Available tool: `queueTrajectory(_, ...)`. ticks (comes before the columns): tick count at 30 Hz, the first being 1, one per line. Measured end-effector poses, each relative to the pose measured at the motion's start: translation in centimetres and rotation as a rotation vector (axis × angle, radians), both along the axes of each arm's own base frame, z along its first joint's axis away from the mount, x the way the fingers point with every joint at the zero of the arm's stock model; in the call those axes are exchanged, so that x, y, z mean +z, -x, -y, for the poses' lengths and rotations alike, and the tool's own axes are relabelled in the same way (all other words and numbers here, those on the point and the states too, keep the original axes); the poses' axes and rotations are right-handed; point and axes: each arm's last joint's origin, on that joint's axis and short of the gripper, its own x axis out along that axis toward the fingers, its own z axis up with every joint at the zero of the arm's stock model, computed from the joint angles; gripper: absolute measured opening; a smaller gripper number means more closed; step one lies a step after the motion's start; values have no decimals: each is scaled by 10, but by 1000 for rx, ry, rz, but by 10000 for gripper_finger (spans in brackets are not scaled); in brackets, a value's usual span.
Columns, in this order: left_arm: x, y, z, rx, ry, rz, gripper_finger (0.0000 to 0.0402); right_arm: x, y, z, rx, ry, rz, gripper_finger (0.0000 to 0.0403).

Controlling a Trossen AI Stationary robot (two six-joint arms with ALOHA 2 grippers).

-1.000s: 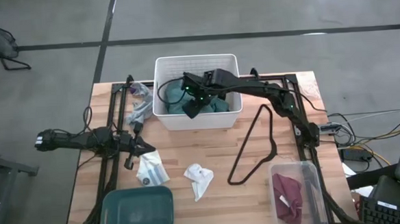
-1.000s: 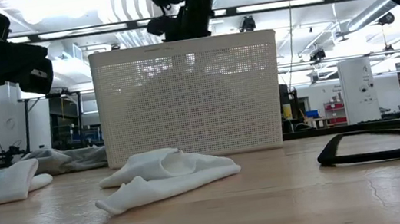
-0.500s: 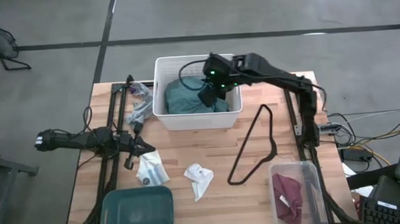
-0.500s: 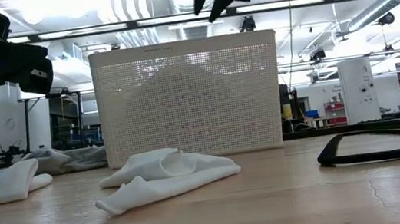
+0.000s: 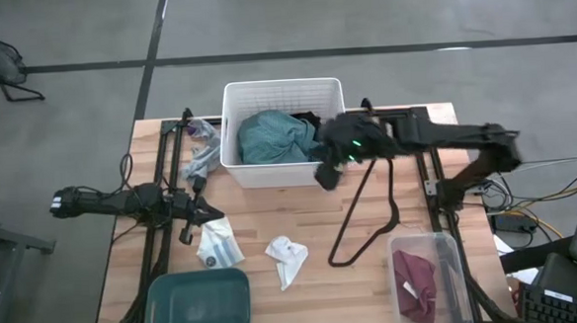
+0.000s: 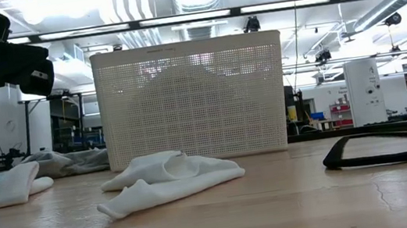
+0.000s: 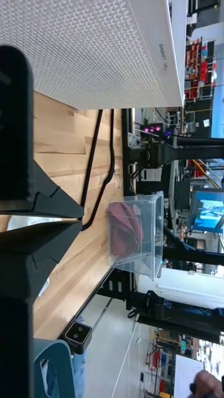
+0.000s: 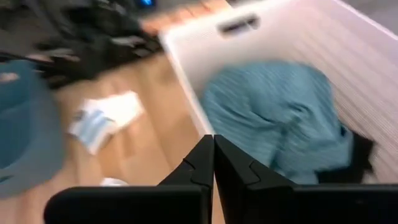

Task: Pick & Place Cloths
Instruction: Put the white sock into the green bin

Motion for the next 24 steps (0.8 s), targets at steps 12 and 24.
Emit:
queueTrajectory(12, 0, 0, 0, 0, 0, 0, 26, -53, 103, -22, 130, 58, 231, 8)
queueTrajectory(24, 0, 0, 0, 0, 0, 0, 26, -104, 168, -21, 224, 91, 611, 8)
